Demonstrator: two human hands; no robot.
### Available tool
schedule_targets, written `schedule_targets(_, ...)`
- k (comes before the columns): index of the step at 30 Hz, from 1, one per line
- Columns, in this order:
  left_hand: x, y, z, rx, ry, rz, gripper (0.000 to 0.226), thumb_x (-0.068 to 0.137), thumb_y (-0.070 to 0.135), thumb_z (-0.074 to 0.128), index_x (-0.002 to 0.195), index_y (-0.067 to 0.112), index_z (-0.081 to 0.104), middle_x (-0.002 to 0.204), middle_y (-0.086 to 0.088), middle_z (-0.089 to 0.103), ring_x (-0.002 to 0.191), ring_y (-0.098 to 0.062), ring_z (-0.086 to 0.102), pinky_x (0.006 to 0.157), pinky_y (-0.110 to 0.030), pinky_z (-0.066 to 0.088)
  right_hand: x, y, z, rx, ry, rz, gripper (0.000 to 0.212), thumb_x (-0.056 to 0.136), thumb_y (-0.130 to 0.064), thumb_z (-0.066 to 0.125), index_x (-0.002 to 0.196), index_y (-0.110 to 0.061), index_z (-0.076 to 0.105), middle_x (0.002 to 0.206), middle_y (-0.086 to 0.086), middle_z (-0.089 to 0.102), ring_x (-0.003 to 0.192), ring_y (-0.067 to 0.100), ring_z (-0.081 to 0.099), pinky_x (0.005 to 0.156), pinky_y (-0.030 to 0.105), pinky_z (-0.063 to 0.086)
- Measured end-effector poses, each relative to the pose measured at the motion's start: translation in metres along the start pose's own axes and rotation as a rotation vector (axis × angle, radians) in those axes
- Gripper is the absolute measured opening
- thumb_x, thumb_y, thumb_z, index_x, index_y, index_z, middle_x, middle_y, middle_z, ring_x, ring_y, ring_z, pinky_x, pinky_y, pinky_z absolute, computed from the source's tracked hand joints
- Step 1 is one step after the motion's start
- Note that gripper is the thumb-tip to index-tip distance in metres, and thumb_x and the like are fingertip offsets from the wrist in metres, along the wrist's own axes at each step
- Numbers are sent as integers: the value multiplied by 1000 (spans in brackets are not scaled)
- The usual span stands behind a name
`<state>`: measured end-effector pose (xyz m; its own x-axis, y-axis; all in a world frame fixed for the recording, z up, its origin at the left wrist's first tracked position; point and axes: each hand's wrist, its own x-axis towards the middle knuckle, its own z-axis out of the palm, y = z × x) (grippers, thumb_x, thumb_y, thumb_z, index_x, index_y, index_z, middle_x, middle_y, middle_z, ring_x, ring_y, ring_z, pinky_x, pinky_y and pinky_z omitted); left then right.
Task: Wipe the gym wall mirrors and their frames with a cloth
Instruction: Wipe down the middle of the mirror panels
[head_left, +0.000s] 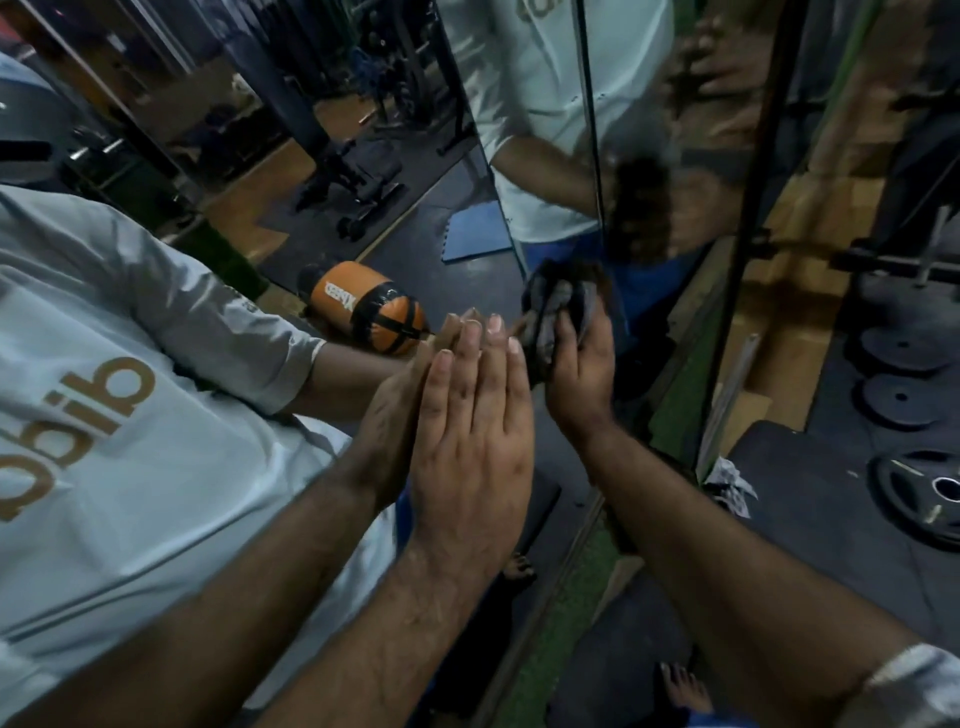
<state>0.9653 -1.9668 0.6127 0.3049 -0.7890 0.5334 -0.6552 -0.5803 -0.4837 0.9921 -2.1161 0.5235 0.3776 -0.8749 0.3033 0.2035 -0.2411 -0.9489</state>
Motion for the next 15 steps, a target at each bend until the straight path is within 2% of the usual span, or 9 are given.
schedule_targets(1,2,3,4,3,-5,15,69,96,21,58,155,-1,29,164,-21,25,154,-36,16,127,-48,3,5,3,-2,39,56,158,46,108,-28,46,144,1,51,141,18,56,138,36,51,108,26,35)
schedule_targets(3,7,10,12,1,-28,51,69,96,21,59,155,-1,30,164,-22,24,154,-36,17,126,-49,7,13,0,2,116,136,363,36,109,-16,47,135,8,56,132,22,60,130,38,54,99,24,34)
schedule_targets(6,7,20,27,7,-55,74,64,98,18,52,155,-1,31,164,-22,24,154,-37,17,126,-50,5,17,-7,5,174,127,261,27,106,-22,50,127,-8,61,120,6,62,120,26,59,99,29,42)
schedule_targets(8,0,28,35,4,-87,90,62,99,17,44,156,0,28,165,-23,21,155,-37,14,126,-50,-1,11,10,-2,96,64,145,26,103,-33,49,116,-13,61,109,9,64,110,29,62,97,36,48)
schedule_targets(9,-6,32,39,3,-117,105,63,99,18,41,157,-1,26,165,-23,19,155,-37,12,126,-50,-3,6,23,-6,21,22,115,36,103,-36,47,120,-8,62,115,15,66,114,33,62,100,41,50)
schedule_targets(10,-13,37,44,11,-149,125,65,98,20,40,157,-1,24,166,-23,16,155,-38,10,126,-50,-4,2,37,-10,-46,-8,107,47,103,-38,45,131,-4,60,129,20,64,126,33,59,109,44,46)
schedule_targets(12,-23,43,51,54,-193,157,67,98,21,39,158,-3,20,166,-25,11,155,-37,6,125,-50,-9,-1,53,-12,-42,31,167,61,102,-39,41,150,-1,47,152,18,51,146,26,45,123,36,32)
schedule_targets(15,-27,45,61,32,-179,120,62,99,16,31,157,-3,22,166,-24,15,155,-36,7,125,-49,-10,6,49,5,192,184,372,60,98,-39,46,145,-1,52,145,9,55,141,31,50,121,39,34)
